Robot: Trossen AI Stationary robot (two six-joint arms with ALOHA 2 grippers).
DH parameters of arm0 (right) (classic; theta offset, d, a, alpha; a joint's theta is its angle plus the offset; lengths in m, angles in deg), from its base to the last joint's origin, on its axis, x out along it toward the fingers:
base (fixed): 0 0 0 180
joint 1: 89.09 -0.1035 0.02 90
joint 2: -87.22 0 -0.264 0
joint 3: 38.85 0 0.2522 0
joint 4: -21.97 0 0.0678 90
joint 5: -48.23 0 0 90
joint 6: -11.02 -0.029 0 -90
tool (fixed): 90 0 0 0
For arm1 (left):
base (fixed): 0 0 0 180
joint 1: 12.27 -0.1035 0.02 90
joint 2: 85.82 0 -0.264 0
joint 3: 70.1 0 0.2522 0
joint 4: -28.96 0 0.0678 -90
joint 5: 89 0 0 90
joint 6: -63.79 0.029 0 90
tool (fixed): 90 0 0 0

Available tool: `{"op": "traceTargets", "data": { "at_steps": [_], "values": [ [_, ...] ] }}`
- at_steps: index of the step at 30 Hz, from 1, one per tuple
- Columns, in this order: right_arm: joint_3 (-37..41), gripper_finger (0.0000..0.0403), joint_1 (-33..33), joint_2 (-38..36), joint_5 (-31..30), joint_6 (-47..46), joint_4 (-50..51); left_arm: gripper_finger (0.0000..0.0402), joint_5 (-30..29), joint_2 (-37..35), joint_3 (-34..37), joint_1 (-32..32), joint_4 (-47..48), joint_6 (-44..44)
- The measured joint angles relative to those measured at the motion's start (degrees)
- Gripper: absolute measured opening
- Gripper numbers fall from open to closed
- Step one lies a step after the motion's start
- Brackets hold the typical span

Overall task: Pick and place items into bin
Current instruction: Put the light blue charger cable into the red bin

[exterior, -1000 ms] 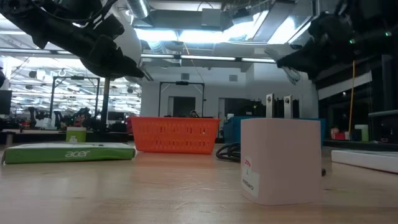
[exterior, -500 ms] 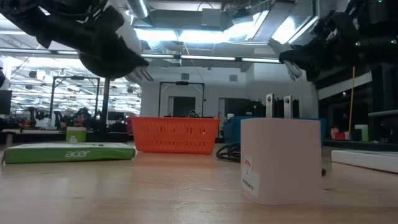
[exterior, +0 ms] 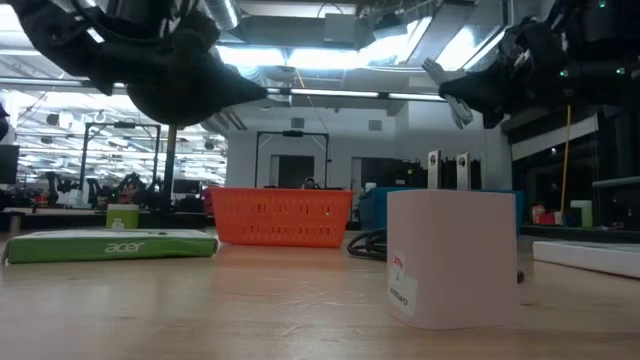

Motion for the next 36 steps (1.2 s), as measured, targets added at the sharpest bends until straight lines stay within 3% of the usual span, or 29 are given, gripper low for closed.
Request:
{"op": "traceTargets", "data": {
  "at_steps": [8,17,30,36],
  "values": [
    [-7.0,0.0011,-1.4,9.6,0.5,3.3,-0.6,0.0004,-0.2,12.1,0.0,0.0,-21.7,-2.3],
    [-15.9,0.0011,-3.8,22.1,0.6,6.2,-0.7,0.0011,-0.3,15.1,0.0,0.4,-25.1,-2.4],
    [-26.9,0.0011,-4.1,35.7,3.6,7.9,-1.5,0.0152,-0.3,15.0,-0.6,5.2,-25.6,0.4],
    [-32.0,0.0011,-4.1,40.6,6.8,9.2,-1.5,0.0185,-0.6,15.0,-2.9,6.5,-25.6,0.0]
  ]
}}
